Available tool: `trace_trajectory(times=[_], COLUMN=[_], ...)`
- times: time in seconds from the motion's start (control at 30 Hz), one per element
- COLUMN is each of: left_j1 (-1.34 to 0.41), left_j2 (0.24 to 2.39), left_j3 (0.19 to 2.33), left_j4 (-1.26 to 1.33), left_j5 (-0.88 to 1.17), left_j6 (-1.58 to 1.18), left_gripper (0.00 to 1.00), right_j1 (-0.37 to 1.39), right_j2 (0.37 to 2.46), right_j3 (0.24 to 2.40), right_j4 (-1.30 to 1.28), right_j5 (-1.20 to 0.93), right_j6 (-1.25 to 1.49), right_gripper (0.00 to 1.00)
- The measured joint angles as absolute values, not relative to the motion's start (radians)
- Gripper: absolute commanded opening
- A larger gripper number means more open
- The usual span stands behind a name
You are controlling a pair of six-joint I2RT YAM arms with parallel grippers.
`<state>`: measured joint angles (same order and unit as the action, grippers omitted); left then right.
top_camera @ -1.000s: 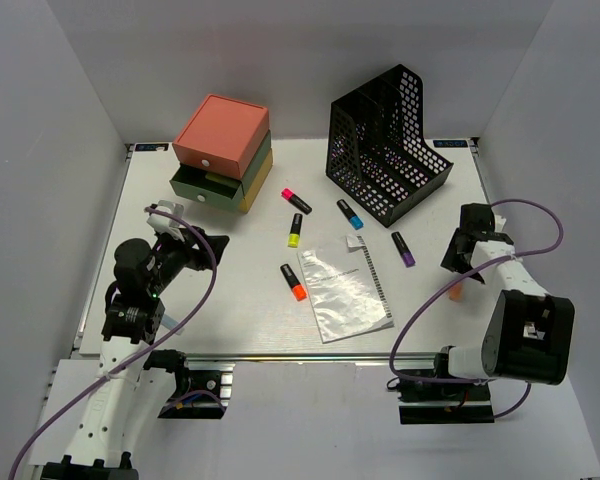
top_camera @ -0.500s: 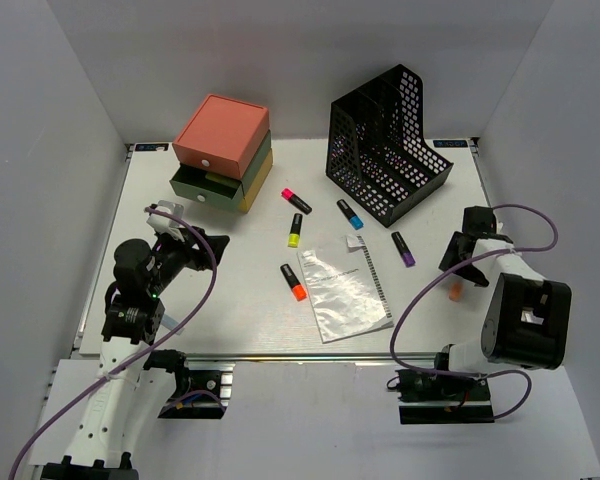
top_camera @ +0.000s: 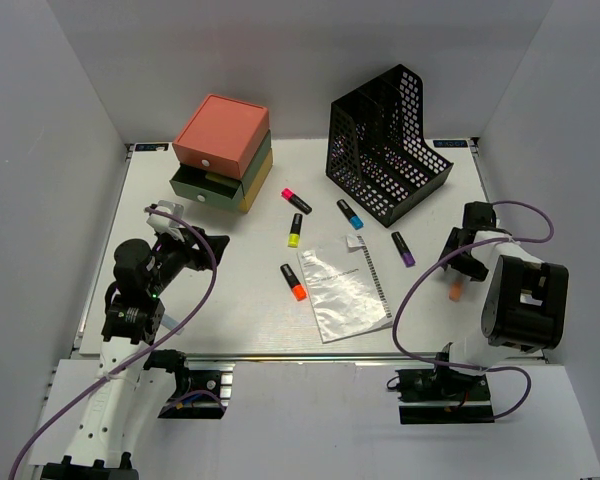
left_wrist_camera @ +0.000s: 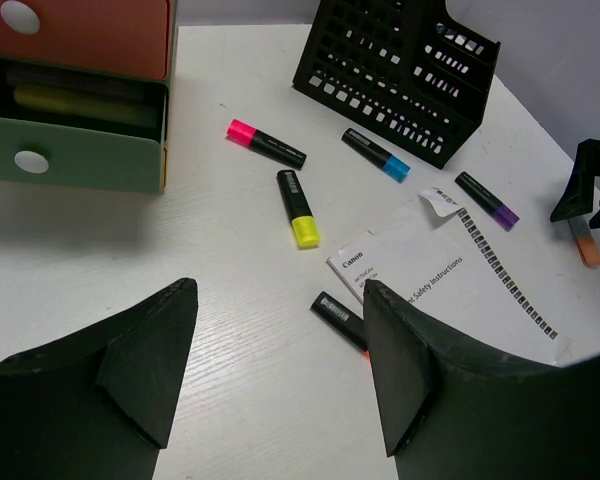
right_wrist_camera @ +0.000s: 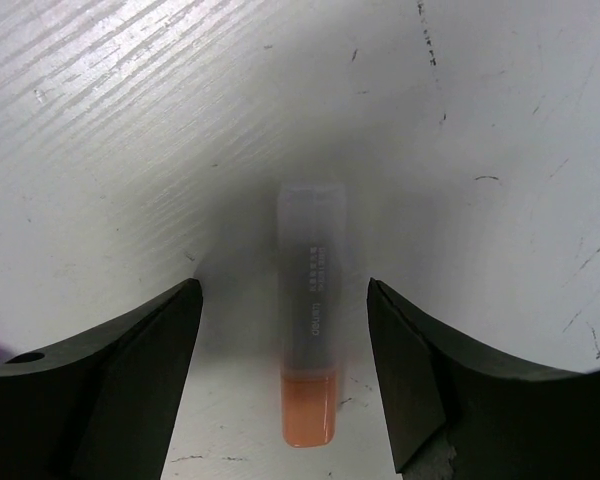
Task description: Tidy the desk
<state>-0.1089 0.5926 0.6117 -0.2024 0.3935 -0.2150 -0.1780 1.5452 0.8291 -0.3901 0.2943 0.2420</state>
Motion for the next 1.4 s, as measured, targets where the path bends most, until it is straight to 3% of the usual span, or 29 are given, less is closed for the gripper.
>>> trace_trajectory(times=[0.57, 0.77, 1.13, 1.2, 1.4], left_j1=[-0.109, -0.109, -0.109, -0.109, -0.109], left_j2=[0.588, 0.579, 0.572, 0.571, 0.560], left_j3=[0.611, 0.610, 0.610, 0.610, 0.610], left_j4=[-0.202, -0.203, -0.207, -0.208, -0.210], left_j5=[0.393, 0.393, 0.393, 0.393, 0.393], left_j6=[-0.216, -0.218, -0.219, -0.219, -0.222], left_gripper=[0.77, 0.77, 0.77, 0.77, 0.77], right_j1=[-0.236, -0.248, -0.281, -0.282, -0.284], right_j2=[1.570, 1.576, 1.579, 1.579, 1.579], right_j3=[0.836, 0.840, 0.843, 0.842, 0.842], right_j4=[-0.361, -0.360, -0.352, -0.348, -0.340], right_j5=[0.156, 0.146, 0.131, 0.130, 0.116], right_j6=[0.214, 0.199, 0.175, 0.175, 0.169], right_gripper=[0.69, 0.64, 0.42, 0.32, 0.17])
